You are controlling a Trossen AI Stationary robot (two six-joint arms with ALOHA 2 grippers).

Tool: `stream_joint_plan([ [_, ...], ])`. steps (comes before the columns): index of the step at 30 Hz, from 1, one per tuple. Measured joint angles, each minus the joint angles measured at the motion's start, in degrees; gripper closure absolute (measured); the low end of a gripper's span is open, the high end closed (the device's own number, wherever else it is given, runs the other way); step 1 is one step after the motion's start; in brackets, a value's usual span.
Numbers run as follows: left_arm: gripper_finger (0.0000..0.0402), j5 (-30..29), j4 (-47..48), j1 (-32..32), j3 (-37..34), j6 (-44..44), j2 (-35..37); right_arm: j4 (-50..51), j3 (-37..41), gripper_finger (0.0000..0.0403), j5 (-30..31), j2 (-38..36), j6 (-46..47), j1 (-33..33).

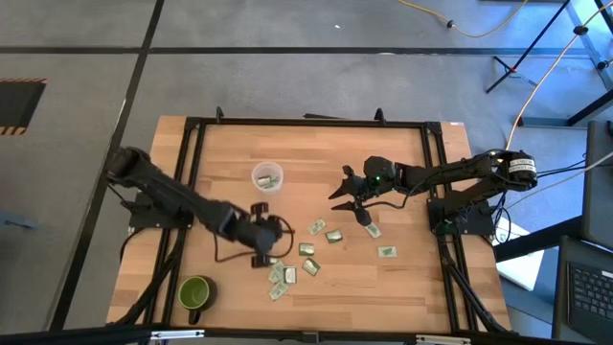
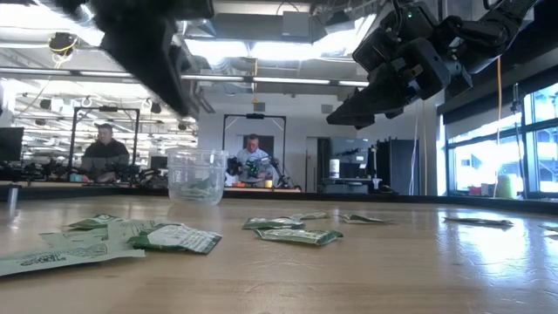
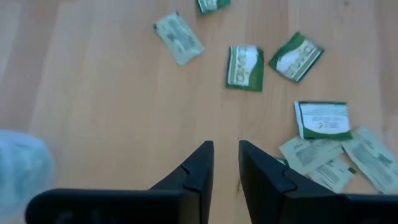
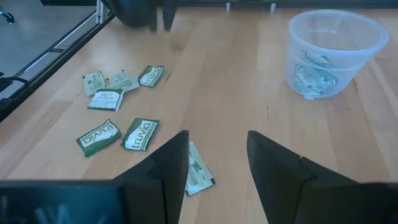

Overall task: Pick and place Stevia / Truvia into bins
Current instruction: Put the green stevia packet into the transparent container

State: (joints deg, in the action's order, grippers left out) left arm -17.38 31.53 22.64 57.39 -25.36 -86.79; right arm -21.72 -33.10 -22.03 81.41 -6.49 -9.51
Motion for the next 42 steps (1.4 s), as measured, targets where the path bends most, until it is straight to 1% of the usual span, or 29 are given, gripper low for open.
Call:
stream_joint_plan([
  [1, 0.0326, -0.8, -0.3, 0.9, 0.0, -1.7, -1.5, 0.0, 0.0, 0.0237, 0.0, 0.0, 0.0, 0.0],
  [3, 0.0319, -0.6, 0.0, 2.2, 0.0, -5.3, -4.1, -0.1, 0.0, 0.0237, 0.0, 0.0, 0.0, 0.0],
  [9, 0.0309, 4.9, 2.4, 3.4, 0.0, -13.8, -9.7, -0.3, 0.0, 0.0237, 0.0, 0.0, 0.0, 0.0],
  [16, 0.0311, 8.4, 2.9, 3.5, 0.0, -15.7, -12.8, -0.3, 0.0, 0.0237, 0.0, 0.0, 0.0, 0.0],
  [22, 0.031, 8.8, 2.7, 3.5, 0.0, -16.1, -13.7, -0.3, 0.0, 0.0237, 0.0, 0.0, 0.0, 0.0],
  [28, 0.0325, 11.6, 2.4, 3.4, 0.2, -16.1, -15.3, -0.2, 0.0, 0.0237, 0.0, 0.0, 0.0, 0.0],
  [42, 0.039, 12.5, 2.0, 3.4, 0.1, -16.0, -15.7, -0.2, 0.0, 0.0237, 0.0, 0.0, -0.1, 0.0],
])
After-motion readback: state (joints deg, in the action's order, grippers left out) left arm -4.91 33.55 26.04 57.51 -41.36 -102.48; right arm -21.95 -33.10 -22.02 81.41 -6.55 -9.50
